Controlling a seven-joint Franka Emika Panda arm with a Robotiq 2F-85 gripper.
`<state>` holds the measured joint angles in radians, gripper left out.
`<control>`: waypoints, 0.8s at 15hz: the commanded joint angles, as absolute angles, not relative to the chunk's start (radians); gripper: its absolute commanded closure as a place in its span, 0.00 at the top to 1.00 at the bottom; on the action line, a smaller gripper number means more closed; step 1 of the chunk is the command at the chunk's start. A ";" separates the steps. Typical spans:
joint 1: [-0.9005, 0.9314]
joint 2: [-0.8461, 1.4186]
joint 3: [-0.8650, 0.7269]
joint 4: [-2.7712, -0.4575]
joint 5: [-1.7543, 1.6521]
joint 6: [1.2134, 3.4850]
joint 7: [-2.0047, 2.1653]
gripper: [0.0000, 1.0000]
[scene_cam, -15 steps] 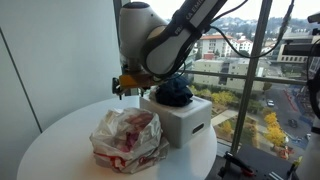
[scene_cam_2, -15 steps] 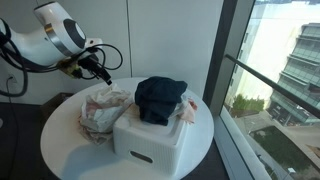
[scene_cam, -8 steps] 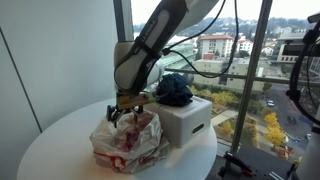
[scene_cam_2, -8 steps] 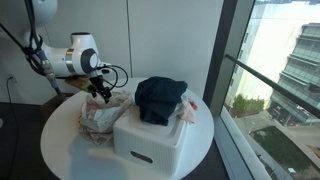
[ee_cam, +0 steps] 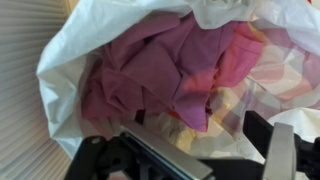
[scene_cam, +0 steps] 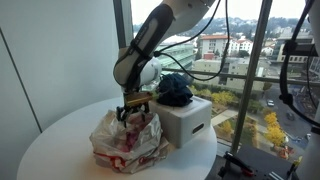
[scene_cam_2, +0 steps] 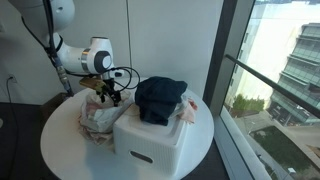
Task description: Remove the objects from the plastic bag and put them on top of the container.
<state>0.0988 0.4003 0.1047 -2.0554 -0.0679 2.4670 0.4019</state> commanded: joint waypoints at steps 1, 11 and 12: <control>0.124 0.466 0.087 -1.971 -0.022 2.399 0.345 1.00; 0.130 0.638 0.069 -1.855 -0.012 2.385 0.298 1.00; 0.132 0.651 0.068 -1.847 -0.013 2.383 0.293 0.75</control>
<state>0.1158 0.6022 0.0819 -1.9039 -0.0446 2.4004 0.3354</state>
